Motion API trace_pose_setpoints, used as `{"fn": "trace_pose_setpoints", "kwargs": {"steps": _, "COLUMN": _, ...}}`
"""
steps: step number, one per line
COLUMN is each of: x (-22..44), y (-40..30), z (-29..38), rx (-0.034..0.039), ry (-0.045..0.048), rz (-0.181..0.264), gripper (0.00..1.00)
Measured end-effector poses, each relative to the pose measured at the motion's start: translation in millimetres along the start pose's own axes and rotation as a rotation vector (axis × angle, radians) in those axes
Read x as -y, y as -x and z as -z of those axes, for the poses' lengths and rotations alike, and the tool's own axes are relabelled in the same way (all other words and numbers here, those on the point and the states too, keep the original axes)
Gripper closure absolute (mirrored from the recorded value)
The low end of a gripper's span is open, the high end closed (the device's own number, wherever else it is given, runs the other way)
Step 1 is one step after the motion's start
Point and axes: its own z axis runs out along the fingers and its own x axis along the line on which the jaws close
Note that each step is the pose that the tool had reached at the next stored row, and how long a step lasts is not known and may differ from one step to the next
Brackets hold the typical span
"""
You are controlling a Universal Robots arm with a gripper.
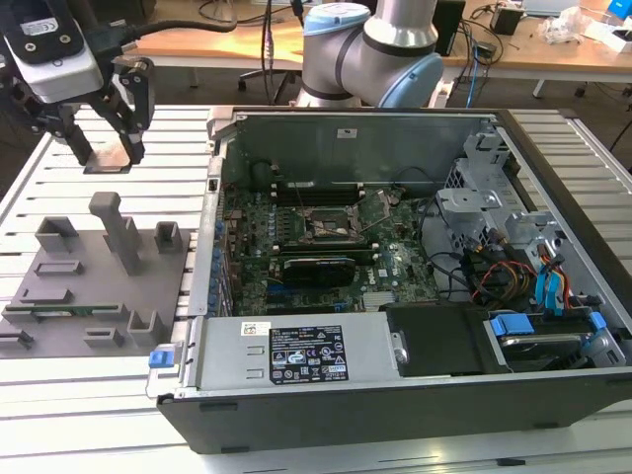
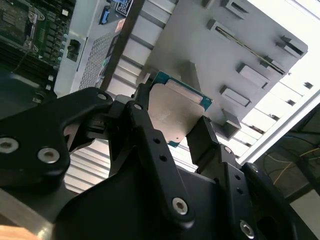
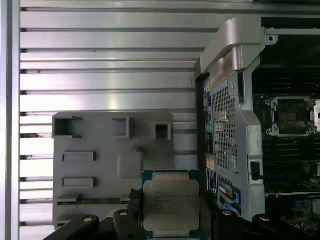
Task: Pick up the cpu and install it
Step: 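Pick up the cpu and move it towards the insertion slot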
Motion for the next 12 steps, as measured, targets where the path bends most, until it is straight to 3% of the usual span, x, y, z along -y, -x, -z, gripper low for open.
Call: {"fn": "trace_pose_setpoints", "kwargs": {"steps": 12, "x": -0.8, "y": 33.2, "z": -1.9, "rx": 0.0001, "ry": 0.0001, "rz": 0.000, "gripper": 0.45}}
